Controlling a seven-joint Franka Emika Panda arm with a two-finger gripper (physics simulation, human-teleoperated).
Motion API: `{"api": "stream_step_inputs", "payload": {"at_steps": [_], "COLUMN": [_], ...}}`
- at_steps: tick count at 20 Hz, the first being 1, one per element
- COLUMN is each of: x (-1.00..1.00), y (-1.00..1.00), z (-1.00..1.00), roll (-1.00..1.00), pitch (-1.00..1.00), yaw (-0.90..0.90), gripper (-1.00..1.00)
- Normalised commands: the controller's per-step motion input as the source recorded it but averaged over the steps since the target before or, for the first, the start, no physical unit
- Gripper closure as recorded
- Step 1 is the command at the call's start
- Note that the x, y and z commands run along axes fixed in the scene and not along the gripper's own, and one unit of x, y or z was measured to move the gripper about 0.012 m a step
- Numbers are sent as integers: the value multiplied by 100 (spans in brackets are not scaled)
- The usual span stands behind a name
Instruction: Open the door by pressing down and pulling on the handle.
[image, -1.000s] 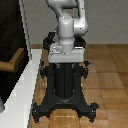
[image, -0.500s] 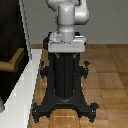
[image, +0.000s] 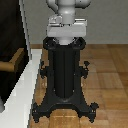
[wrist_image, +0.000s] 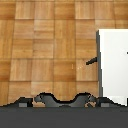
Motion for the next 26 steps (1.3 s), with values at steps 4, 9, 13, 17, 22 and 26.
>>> {"api": "stream_step_inputs", "payload": {"at_steps": [4, 9, 13, 17, 22, 26], "x": [0, 0, 0, 0, 0, 0], "y": [-25, -60, -100, -100, -100, -75], "z": [25, 0, 0, 0, 0, 0], "roll": [0, 0, 0, 0, 0, 0], "pitch": [0, 0, 0, 0, 0, 0], "yaw": [0, 0, 0, 0, 0, 0], "gripper": [-100, -100, -100, -100, -100, -100]}}
